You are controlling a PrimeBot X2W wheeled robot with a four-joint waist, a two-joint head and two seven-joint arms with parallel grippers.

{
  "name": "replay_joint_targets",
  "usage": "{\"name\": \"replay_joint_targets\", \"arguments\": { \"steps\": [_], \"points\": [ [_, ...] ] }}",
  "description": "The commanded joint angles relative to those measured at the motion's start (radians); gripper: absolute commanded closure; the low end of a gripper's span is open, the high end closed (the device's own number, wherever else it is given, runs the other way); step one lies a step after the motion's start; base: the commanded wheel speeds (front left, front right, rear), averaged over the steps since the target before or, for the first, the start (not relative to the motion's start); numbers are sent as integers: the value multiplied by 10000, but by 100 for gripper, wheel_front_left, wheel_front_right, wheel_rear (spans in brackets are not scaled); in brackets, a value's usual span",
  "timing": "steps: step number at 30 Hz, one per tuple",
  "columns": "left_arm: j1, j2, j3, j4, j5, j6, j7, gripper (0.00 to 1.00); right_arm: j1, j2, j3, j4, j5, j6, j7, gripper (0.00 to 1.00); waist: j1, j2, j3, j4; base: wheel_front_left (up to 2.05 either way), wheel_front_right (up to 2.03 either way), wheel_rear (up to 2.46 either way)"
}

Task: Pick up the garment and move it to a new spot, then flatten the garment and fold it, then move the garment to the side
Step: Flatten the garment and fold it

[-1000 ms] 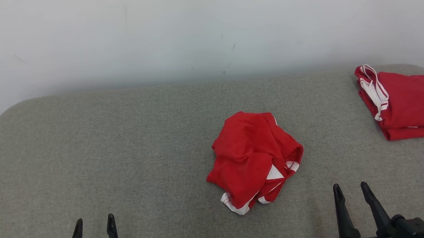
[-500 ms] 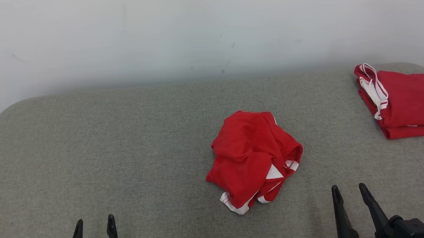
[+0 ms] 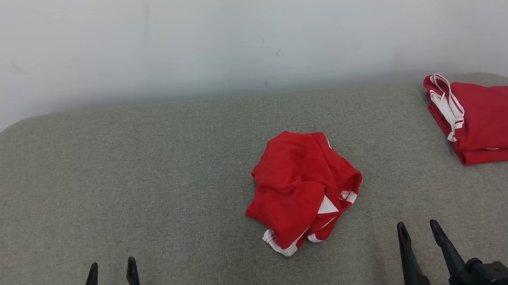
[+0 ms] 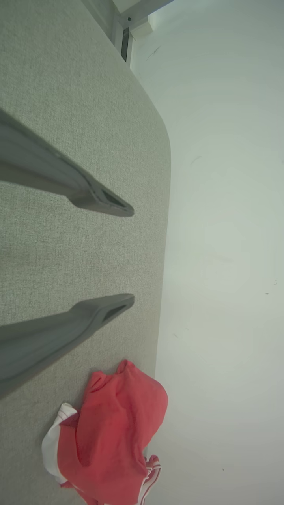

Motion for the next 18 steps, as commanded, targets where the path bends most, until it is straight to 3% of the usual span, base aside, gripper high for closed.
{"name": "replay_joint_targets", "arguments": {
  "steps": [1, 18],
  "points": [
    [-85, -20, 33, 29, 69, 6, -30, 0, 27, 16, 9, -17, 66, -27, -45, 0, 0, 0, 4, -5, 0, 0, 0],
    [-107, -22, -274, 174, 87, 5, -30, 0, 31, 16, 11, 2, 77, -27, -45, 0, 0, 0, 35, -40, 0, 0, 0]
  ]
}}
